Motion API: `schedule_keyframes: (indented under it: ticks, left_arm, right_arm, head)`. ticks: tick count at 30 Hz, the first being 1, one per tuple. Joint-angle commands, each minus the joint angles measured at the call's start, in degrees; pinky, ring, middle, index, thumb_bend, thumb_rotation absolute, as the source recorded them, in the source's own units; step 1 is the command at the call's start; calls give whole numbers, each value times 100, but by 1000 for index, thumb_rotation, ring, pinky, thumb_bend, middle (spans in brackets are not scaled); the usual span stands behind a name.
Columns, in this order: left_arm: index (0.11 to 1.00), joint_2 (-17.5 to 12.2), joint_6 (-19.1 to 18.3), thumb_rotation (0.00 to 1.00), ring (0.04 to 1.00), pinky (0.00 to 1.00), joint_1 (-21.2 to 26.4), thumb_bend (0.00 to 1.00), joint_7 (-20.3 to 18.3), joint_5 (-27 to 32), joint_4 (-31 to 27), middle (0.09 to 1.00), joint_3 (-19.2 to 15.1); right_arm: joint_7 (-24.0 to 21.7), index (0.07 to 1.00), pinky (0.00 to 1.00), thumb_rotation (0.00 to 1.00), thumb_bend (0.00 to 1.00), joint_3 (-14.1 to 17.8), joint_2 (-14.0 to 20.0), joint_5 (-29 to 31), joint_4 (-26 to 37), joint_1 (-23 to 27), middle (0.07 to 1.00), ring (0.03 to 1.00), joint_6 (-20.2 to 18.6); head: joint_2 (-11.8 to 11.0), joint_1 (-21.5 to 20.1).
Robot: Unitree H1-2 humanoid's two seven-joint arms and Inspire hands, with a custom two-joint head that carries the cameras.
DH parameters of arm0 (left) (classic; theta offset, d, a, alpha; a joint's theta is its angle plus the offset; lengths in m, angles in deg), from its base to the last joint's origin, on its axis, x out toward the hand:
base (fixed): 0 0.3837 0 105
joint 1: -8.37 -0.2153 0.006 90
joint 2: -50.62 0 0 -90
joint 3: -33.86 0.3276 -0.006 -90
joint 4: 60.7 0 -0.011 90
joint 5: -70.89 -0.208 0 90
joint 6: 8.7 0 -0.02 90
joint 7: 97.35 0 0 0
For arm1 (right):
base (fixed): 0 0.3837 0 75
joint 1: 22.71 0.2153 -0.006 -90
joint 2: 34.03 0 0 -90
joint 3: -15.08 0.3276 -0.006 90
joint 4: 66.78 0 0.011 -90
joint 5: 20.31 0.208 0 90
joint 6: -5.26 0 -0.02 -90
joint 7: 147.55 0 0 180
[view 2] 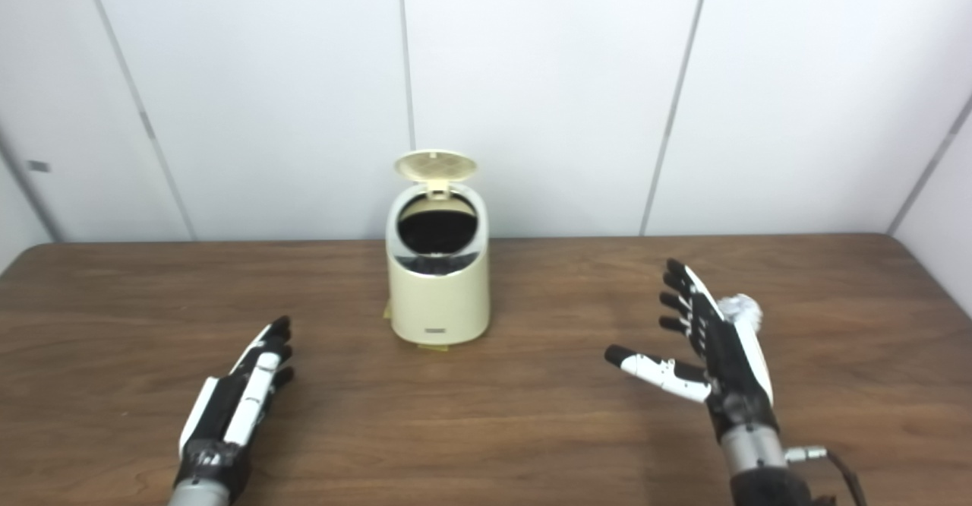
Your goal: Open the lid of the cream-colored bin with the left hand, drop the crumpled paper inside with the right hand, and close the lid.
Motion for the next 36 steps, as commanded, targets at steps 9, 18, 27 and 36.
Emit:
schedule_keyframes:
  ticks: [9,18,27,36]
  left_arm:
    - [1000,-354,-285,826,1000,1000,86,539,-163,339,-438,999,-166]
    - [1000,-618,-563,814,1000,1000,174,517,-265,472,-530,1000,-209]
    - [1000,-677,-854,788,1000,1000,223,454,-244,511,-780,1000,-201]
    - [1000,-699,-981,782,1000,1000,194,395,-238,483,-962,1000,-124]
  right_arm:
    - [131,864,782,184,872,226,666,-979,558,380,872,836,-374]
    - [-155,862,777,146,857,156,1133,-1871,781,683,855,851,-1139]
    - [-400,796,754,88,872,-89,1746,-2164,-142,999,820,816,-1062]
    - [-542,755,728,72,923,-622,2251,-2429,-1219,1488,804,801,-796]
  head:
    - [17,-864]
    - [155,-1382]
    - [185,-1436]
    - [219,-1385]
